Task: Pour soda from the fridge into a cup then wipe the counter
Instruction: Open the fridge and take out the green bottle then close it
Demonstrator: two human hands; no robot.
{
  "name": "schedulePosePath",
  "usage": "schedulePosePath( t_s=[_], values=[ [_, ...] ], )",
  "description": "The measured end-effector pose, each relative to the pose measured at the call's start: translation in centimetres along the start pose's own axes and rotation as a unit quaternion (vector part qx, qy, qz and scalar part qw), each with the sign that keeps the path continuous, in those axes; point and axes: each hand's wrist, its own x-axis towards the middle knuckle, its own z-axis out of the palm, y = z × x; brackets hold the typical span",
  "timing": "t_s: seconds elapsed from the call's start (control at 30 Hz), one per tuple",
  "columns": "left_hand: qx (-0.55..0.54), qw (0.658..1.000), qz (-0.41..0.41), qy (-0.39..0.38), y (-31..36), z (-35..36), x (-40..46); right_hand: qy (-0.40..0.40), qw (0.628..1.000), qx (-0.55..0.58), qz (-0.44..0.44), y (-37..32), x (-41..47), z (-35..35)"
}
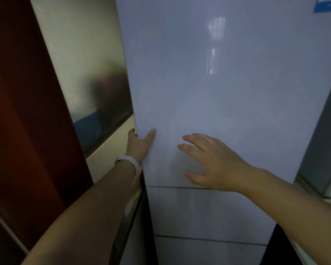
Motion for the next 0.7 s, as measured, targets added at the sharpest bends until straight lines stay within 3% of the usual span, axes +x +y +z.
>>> schedulePosePath(
  t_s=[0.37,0.7],
  values=[
    [0.026,0.999,0.041,0.011,-1.1,0.5,1.9,-0.013,0.999,-0.037,-0.018,0.8,0.6,0.6],
    [0.012,0.997,0.065,0.031,-1.5,-1.1,-2.9,-0.023,0.999,-0.033,-0.007,-2.9,-0.8,-1.0]
  ],
)
